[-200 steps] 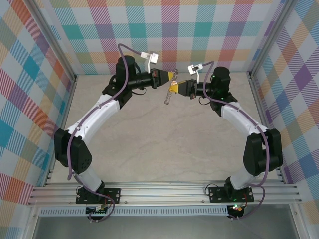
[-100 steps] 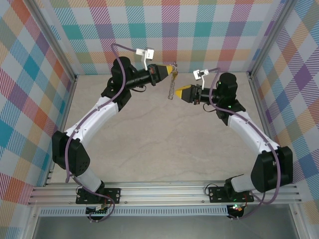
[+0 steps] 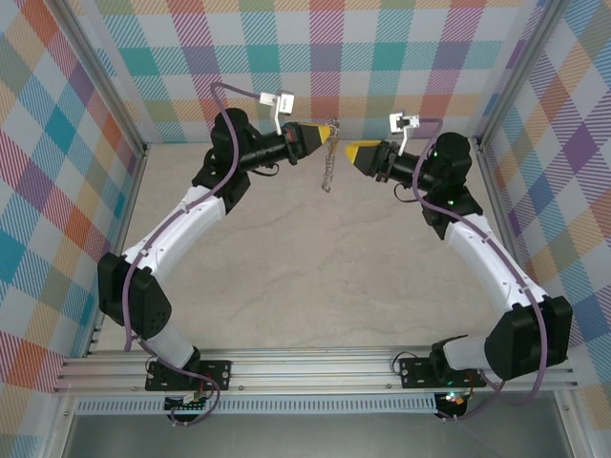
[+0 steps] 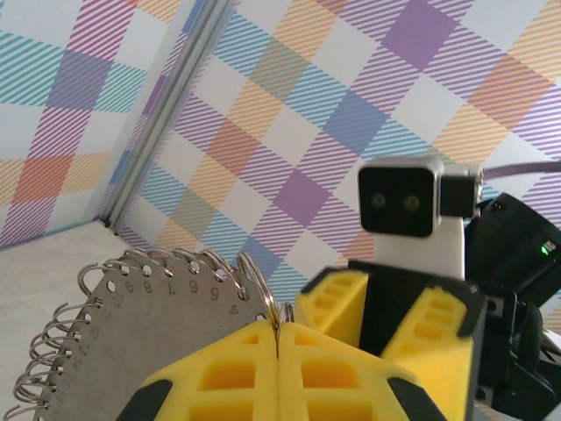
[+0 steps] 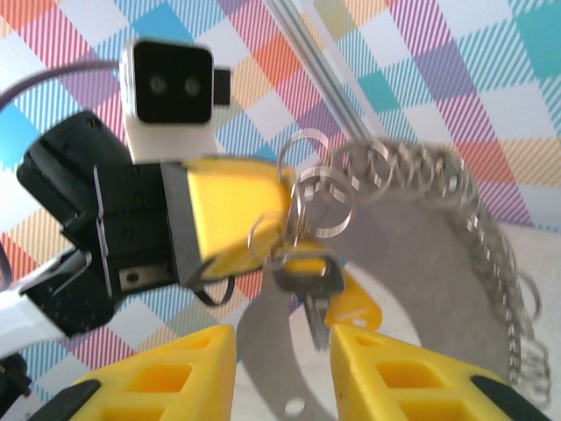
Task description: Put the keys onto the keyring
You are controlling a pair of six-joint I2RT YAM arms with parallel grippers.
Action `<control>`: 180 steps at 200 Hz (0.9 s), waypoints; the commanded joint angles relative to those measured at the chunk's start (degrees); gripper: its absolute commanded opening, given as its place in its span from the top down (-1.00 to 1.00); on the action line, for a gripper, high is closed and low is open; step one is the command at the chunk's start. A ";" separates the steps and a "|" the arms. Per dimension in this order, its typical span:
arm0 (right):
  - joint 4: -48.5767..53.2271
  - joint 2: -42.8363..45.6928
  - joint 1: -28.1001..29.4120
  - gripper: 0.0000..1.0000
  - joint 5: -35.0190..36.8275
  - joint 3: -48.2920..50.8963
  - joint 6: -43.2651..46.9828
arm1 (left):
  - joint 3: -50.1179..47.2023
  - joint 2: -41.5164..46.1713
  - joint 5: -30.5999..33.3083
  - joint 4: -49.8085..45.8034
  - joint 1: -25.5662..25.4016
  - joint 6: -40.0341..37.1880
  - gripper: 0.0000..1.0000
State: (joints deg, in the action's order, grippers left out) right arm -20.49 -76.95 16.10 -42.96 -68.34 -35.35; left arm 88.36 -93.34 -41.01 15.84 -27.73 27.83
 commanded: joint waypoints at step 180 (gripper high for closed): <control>-16.29 -0.08 1.55 0.51 -4.39 14.03 -6.77 | 0.03 2.52 -4.17 5.10 -1.85 -1.93 1.00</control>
State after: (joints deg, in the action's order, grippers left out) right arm -38.02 -82.63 17.50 -48.47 -55.64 -46.09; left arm 88.36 -92.84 -42.87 16.71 -28.49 27.51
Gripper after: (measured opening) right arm 0.245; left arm 0.048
